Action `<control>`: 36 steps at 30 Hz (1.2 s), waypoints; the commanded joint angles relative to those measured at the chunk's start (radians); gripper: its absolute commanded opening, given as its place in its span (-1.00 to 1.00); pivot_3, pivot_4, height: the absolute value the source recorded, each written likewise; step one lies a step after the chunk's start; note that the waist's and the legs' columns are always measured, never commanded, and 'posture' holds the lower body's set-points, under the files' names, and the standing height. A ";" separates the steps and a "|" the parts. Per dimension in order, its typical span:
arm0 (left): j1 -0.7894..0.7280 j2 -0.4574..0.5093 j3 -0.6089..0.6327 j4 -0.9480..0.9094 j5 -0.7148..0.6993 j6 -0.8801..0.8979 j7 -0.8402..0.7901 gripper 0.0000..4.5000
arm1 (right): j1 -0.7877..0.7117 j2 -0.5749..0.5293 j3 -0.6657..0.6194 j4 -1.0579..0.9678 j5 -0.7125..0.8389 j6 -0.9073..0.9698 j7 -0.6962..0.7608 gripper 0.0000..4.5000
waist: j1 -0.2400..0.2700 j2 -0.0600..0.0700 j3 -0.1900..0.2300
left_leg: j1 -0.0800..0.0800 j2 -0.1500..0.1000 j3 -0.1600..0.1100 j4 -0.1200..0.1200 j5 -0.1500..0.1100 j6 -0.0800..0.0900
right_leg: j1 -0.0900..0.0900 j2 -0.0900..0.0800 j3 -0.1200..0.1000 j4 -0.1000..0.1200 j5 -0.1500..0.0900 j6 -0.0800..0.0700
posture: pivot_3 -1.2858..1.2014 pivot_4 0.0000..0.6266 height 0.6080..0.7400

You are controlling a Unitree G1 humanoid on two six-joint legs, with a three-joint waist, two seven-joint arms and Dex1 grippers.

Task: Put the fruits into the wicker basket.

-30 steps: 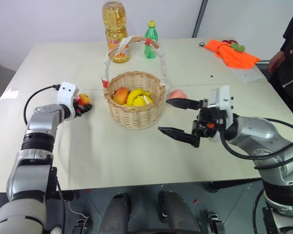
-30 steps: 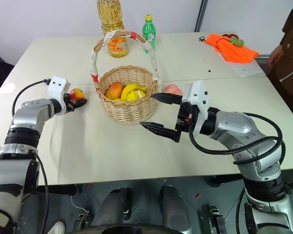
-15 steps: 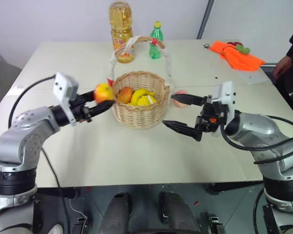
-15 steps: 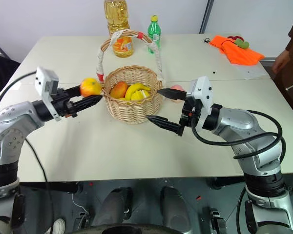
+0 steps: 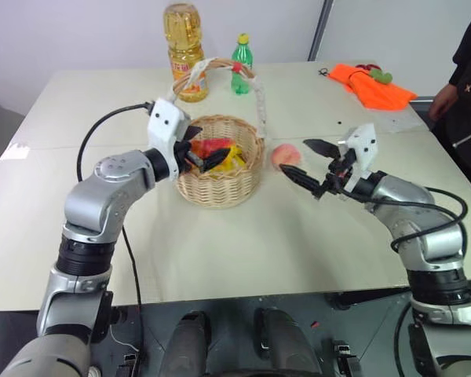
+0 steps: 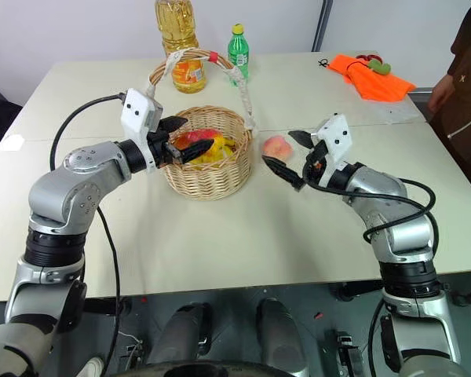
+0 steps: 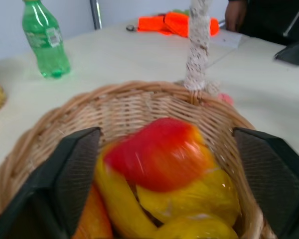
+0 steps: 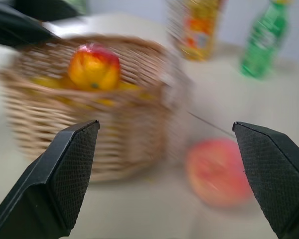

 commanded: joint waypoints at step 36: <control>0.451 0.190 0.320 -0.185 -0.246 -0.112 -0.239 1.00 | -0.062 -0.106 -0.041 -0.102 0.043 -0.002 0.237 0.14 | -0.013 0.001 0.001 | 0.001 0.002 0.001 -0.001 0.000 0.000 | -0.001 0.001 0.001 -0.001 -0.001 -0.003 | 0.03 -0.52 1.00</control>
